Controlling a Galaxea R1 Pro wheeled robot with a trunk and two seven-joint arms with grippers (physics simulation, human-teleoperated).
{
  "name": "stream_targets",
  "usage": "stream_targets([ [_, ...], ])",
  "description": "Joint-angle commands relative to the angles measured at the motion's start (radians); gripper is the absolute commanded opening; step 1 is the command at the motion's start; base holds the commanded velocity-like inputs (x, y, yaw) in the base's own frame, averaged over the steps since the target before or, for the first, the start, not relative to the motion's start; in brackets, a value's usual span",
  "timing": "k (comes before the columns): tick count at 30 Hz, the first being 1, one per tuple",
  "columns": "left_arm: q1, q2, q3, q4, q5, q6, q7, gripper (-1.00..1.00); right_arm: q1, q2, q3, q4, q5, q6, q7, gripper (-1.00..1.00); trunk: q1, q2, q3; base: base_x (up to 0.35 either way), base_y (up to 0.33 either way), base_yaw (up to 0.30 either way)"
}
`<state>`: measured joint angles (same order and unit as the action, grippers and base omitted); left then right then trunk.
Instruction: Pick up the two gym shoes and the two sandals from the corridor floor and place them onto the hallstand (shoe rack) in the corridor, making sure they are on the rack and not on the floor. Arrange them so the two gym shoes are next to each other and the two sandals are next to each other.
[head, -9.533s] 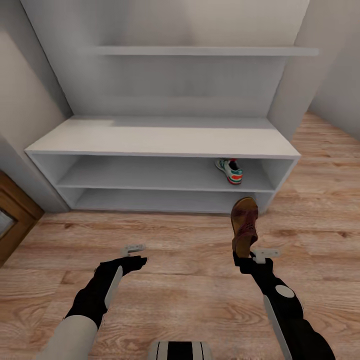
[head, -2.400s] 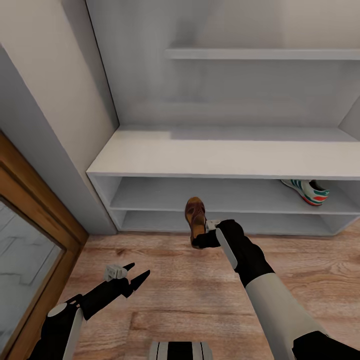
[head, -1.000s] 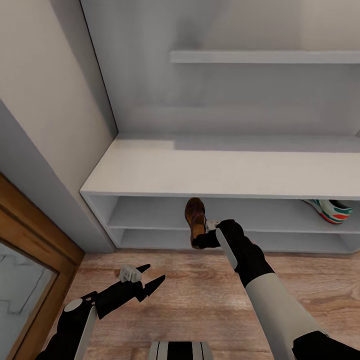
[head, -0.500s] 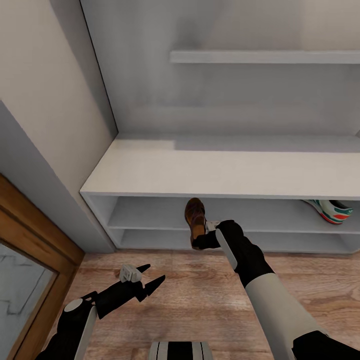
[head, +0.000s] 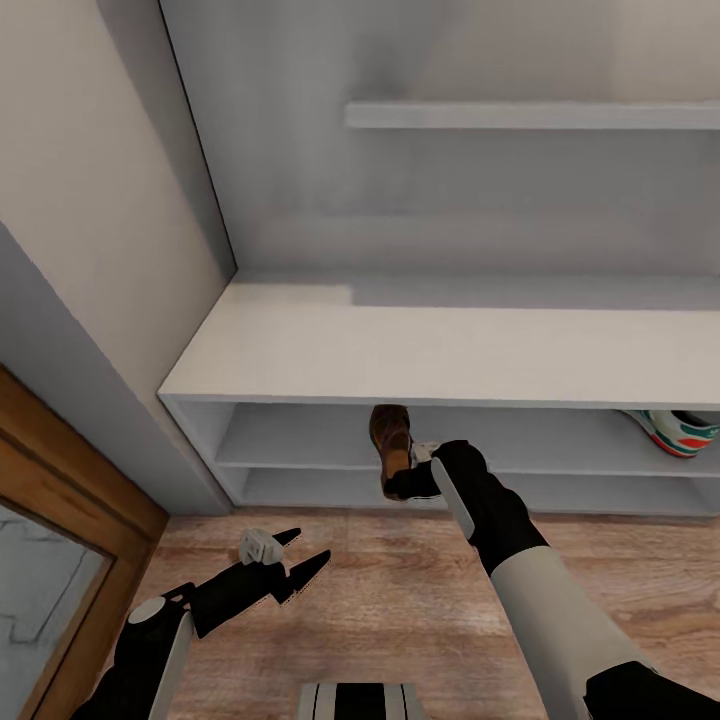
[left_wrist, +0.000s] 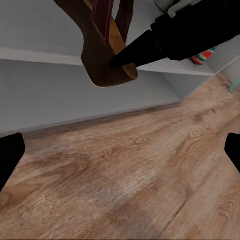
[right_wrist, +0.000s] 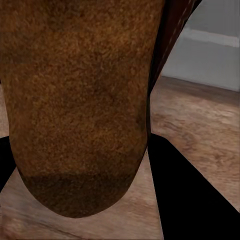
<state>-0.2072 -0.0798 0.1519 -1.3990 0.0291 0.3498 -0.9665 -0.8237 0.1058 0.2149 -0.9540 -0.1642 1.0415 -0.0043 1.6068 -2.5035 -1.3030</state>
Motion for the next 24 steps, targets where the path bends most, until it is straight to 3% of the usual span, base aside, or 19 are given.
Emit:
stream_targets([
  [1, 0.000, 0.000, 0.000, 0.000, 0.000, 0.000, 0.000, 1.00, 0.000, 0.000, 0.000, 0.000, -0.003, 0.000, -0.002, -1.00, 0.000, 0.000, 0.000, 0.267, 0.133, 0.000],
  [8, 0.000, 0.000, 0.000, 0.000, 0.000, 0.000, 0.000, 1.00, 0.000, 0.000, 0.000, -0.001, -0.003, -0.001, -0.002, -1.00, 0.000, 0.000, 0.000, 0.184, 0.087, 0.000],
  [24, 0.000, 0.000, 0.000, 0.000, -0.001, 0.000, 0.000, 1.00, 0.000, 0.000, 0.000, -0.002, -0.003, 0.000, -0.002, -1.00, 0.000, 0.000, 0.000, 0.039, 0.005, 0.000],
])
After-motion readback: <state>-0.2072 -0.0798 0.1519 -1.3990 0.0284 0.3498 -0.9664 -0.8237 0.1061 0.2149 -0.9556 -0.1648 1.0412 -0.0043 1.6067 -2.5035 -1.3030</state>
